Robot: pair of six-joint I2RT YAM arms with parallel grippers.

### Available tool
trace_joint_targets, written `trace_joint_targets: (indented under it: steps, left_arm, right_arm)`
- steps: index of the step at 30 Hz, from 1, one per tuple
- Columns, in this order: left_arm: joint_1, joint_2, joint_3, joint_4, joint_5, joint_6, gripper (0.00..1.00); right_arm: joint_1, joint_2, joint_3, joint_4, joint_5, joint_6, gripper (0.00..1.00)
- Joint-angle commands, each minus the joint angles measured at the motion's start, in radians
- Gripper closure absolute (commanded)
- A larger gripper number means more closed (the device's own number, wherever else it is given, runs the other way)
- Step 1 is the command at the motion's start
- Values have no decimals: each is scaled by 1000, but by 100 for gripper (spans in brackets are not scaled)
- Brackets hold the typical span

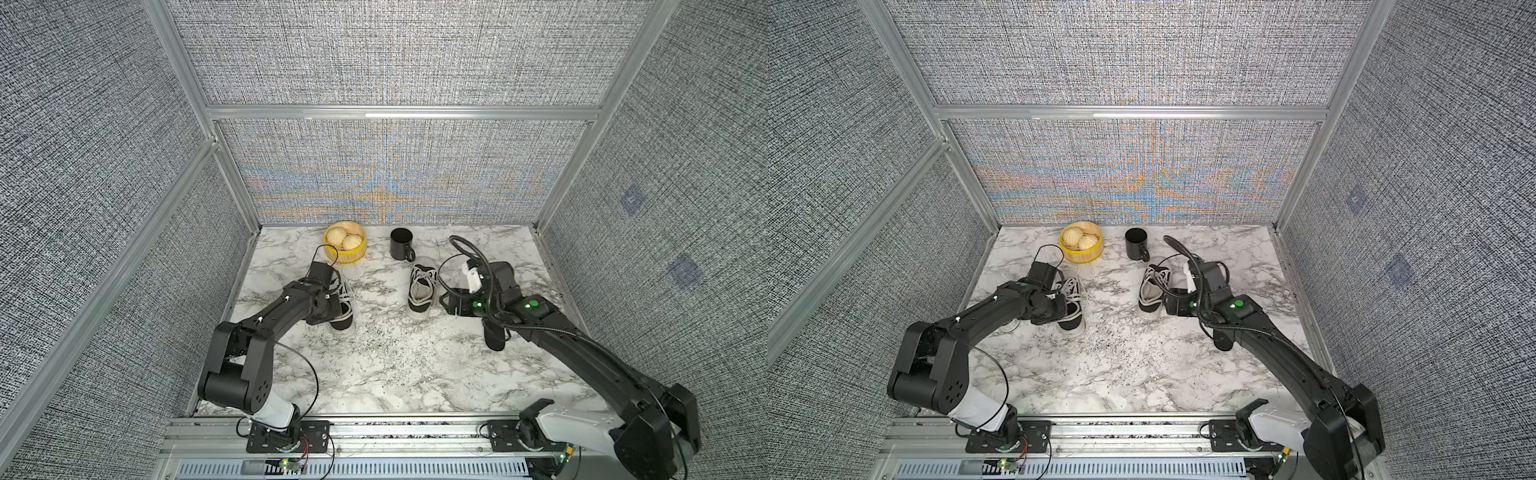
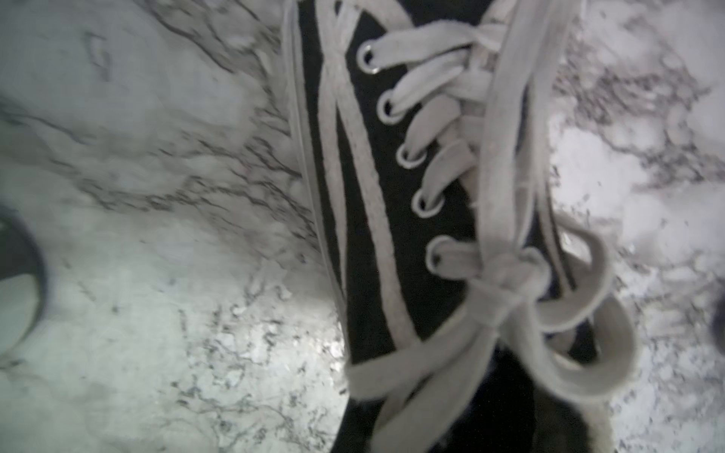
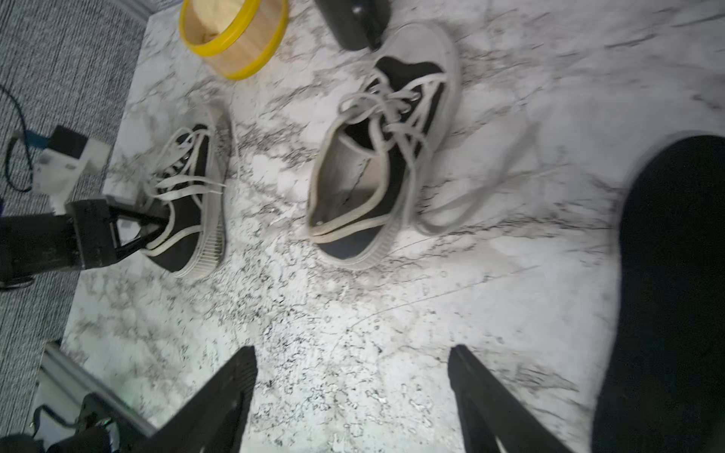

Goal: Remove the insole from the shoe
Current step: Move the shoe to the center of the board.

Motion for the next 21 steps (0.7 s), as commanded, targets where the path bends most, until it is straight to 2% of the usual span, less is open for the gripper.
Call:
trace_joint_targets:
  steps: [1, 8, 12, 14, 16, 21]
  left_arm:
    - [-43, -30, -33, -35, 154, 72, 100]
    - [-159, -108, -87, -83, 237, 155, 100]
    - [-189, -123, -97, -100, 238, 180, 100]
    - [-189, -127, -92, -105, 211, 180, 90]
    - [-189, -133, -84, -117, 164, 162, 75]
    - [-190, -205, -92, -120, 107, 111, 58]
  right_arm:
    - [33, 37, 12, 110, -48, -2, 21]
    - [58, 27, -25, 234, -117, -160, 21]
    - [102, 12, -122, 346, -93, -370, 23]
    - [131, 13, -185, 420, -103, -482, 24]
    - [160, 22, -232, 511, -126, -573, 27]
    - [210, 110, -249, 647, -160, -704, 34]
